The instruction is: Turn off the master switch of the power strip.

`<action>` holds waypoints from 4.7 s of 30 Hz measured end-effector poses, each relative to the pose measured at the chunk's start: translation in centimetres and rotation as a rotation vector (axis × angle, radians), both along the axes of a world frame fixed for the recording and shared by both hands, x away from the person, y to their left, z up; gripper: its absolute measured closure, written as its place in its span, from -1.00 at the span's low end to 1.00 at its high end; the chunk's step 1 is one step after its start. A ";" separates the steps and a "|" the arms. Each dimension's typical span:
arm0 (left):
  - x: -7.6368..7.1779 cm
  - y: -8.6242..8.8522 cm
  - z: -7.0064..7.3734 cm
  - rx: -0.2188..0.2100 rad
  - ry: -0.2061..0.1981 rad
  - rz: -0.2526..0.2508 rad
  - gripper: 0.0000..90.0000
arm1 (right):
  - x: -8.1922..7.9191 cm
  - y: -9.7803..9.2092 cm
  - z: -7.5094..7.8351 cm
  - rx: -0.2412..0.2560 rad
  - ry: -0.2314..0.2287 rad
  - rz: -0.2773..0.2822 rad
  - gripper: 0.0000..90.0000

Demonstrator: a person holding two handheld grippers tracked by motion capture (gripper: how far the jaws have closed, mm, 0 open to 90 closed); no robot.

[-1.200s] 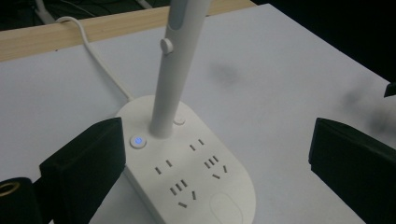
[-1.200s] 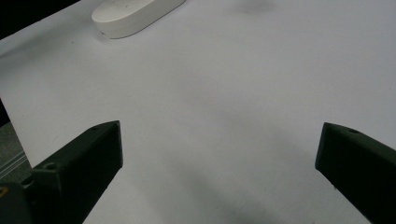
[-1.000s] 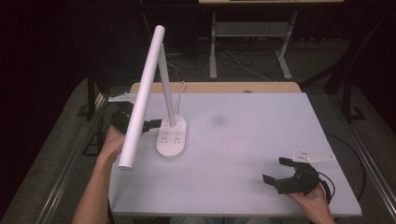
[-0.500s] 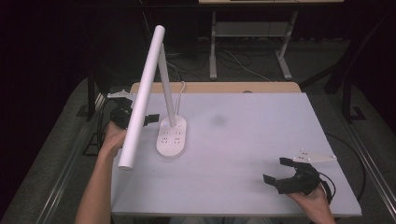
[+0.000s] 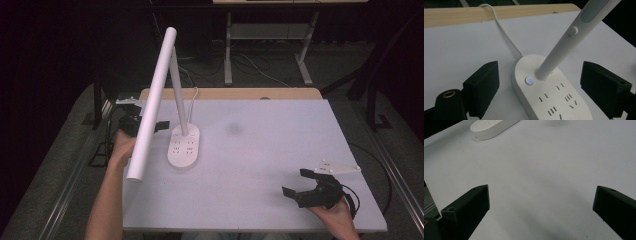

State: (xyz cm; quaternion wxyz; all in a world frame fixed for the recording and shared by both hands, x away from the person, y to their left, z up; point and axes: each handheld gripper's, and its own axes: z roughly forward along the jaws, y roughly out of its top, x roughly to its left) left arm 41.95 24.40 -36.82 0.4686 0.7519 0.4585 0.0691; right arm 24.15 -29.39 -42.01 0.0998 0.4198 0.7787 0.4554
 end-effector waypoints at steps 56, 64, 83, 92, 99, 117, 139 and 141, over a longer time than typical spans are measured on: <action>1.9 -3.7 -3.5 0.110 0.045 -0.042 1.00 | 0.0 -0.1 -0.1 -0.013 0.013 0.003 -1.00; 2.1 -4.0 -4.0 0.132 0.058 -0.042 1.00 | 0.1 -0.1 -0.2 -0.018 0.013 0.005 -0.99; 2.4 -4.6 -5.0 0.169 0.078 -0.019 1.00 | 0.1 -0.1 -0.2 -0.019 0.014 0.003 -0.99; 2.3 -4.5 -5.3 0.153 0.088 -0.001 1.00 | -0.1 -0.1 -0.1 -0.021 0.007 0.007 -0.99; 2.2 -4.6 -5.3 0.147 0.113 0.032 1.00 | -0.2 0.1 0.0 -0.022 0.001 0.013 -0.99; 1.5 -4.4 -5.5 0.123 0.051 0.063 1.00 | -0.1 0.2 -0.1 -0.028 0.008 0.015 -0.99; 0.6 -2.3 -4.2 0.046 0.028 0.082 1.00 | -0.1 -0.1 -0.1 -0.022 0.006 0.006 -0.99; 0.4 -2.1 -3.9 0.044 0.016 0.084 0.99 | -0.1 -0.1 -0.1 -0.021 0.009 0.005 -0.99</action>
